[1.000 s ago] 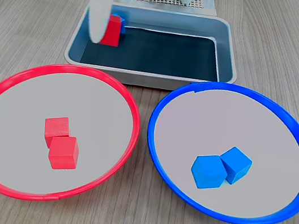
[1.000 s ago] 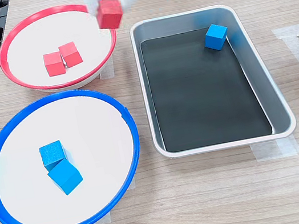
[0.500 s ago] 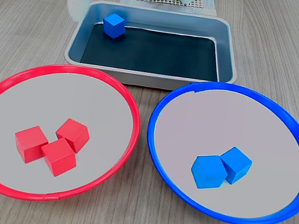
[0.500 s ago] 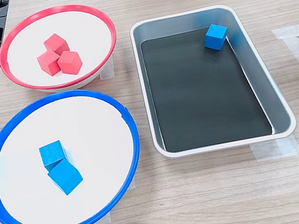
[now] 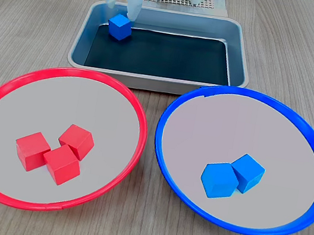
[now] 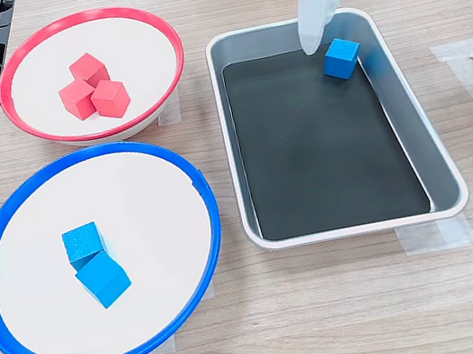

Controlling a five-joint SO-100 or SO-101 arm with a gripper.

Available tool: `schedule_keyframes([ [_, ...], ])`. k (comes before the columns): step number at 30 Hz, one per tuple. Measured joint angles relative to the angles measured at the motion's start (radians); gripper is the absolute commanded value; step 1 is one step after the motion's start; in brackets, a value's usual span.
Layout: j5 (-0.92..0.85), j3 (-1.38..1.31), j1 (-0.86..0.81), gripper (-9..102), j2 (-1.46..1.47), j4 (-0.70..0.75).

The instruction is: Move six blocks tray to matching dishes

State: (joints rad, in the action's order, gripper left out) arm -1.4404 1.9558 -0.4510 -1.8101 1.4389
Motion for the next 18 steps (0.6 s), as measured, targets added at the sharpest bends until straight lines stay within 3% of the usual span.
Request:
schedule_keyframes([
  [8, -0.241, 0.054, -0.143, 17, 0.017, -0.048],
  [18, -0.241, 0.189, -0.129, 18, 0.0, -0.189],
])
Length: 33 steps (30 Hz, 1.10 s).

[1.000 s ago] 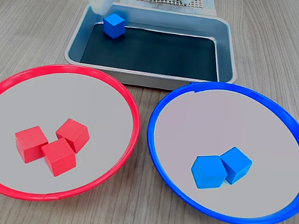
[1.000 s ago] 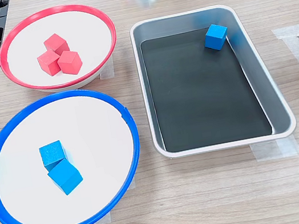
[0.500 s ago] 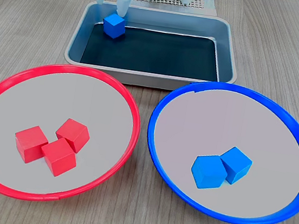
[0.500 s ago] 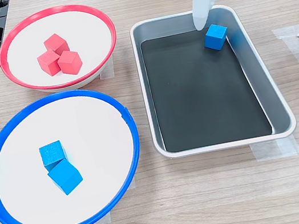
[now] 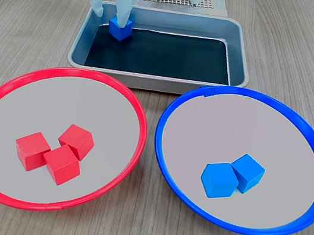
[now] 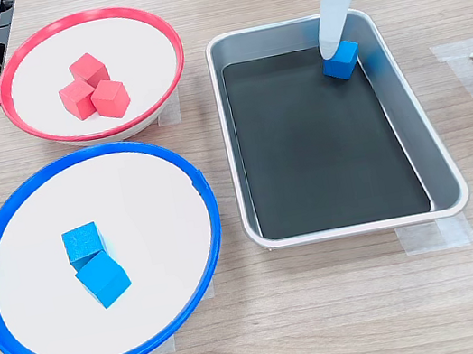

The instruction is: Move six blocks tray to matching dishes

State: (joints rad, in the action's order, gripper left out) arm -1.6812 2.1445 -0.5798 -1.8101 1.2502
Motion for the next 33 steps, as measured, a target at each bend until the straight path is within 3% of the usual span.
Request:
schedule_keyframes([
  [14, 0.032, -0.021, 0.048, 17, 0.006, 0.072],
  [24, -0.023, 0.067, 0.055, 14, 0.005, -0.104],
  [26, -0.044, 0.095, 0.057, 12, 0.005, -0.132],
  [29, -0.063, 0.112, 0.057, 0, 0.005, -0.149],
  [33, -0.034, 0.103, 0.114, 0, -0.023, -0.106],
])
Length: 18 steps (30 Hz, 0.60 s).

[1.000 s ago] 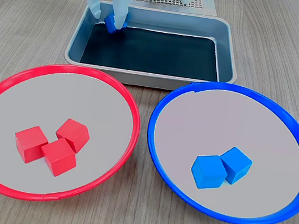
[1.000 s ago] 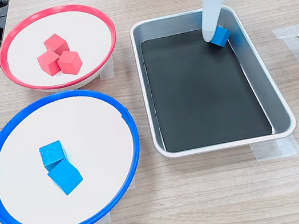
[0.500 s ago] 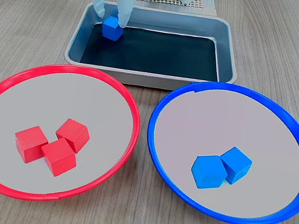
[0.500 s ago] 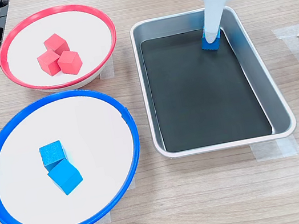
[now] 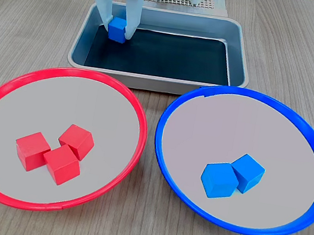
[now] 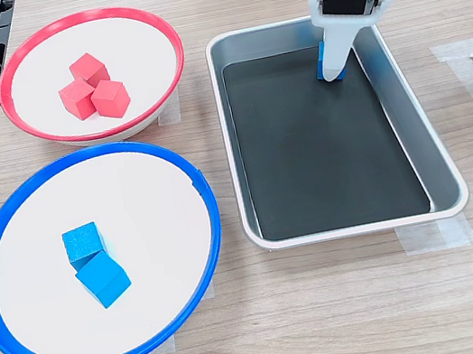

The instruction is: Move six blocks tray to matching dishes

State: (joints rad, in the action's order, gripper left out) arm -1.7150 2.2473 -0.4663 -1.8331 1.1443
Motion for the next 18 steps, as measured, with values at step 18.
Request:
schedule_keyframes([
  [18, 1.1, -0.762, 0.601, 14, 0.204, -0.124],
])
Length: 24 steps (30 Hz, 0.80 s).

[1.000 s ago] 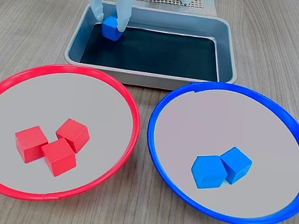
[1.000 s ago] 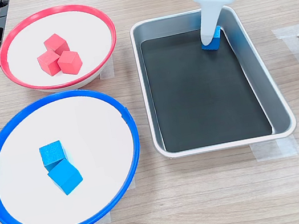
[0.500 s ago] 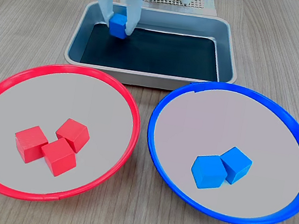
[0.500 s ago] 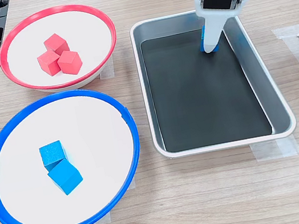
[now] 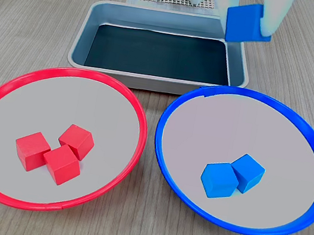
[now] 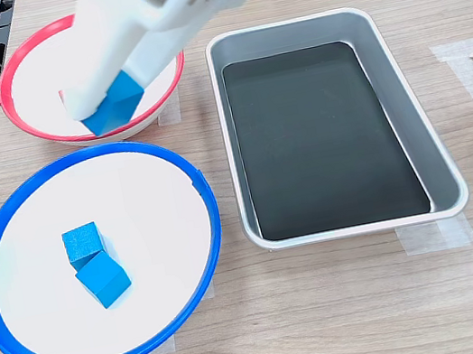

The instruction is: Move six blocks tray to matching dishes

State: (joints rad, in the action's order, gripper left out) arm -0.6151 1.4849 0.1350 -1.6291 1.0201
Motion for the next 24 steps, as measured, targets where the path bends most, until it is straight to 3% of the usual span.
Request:
schedule_keyframes([
  [6, 0.006, 0.018, 0.011, 12, -0.009, -0.02],
  [9, -0.008, 0.072, 0.012, 0, -0.055, -0.02],
  [15, -0.051, 0.311, 0.023, 0, -0.304, -0.008],
  [17, 0.002, 0.46, 0.011, 0, -0.42, -0.064],
  [22, 0.351, 0.948, -0.058, 0, -0.836, -0.305],
  [24, 0.462, 1.072, -0.067, 0, -0.956, -0.319],
])
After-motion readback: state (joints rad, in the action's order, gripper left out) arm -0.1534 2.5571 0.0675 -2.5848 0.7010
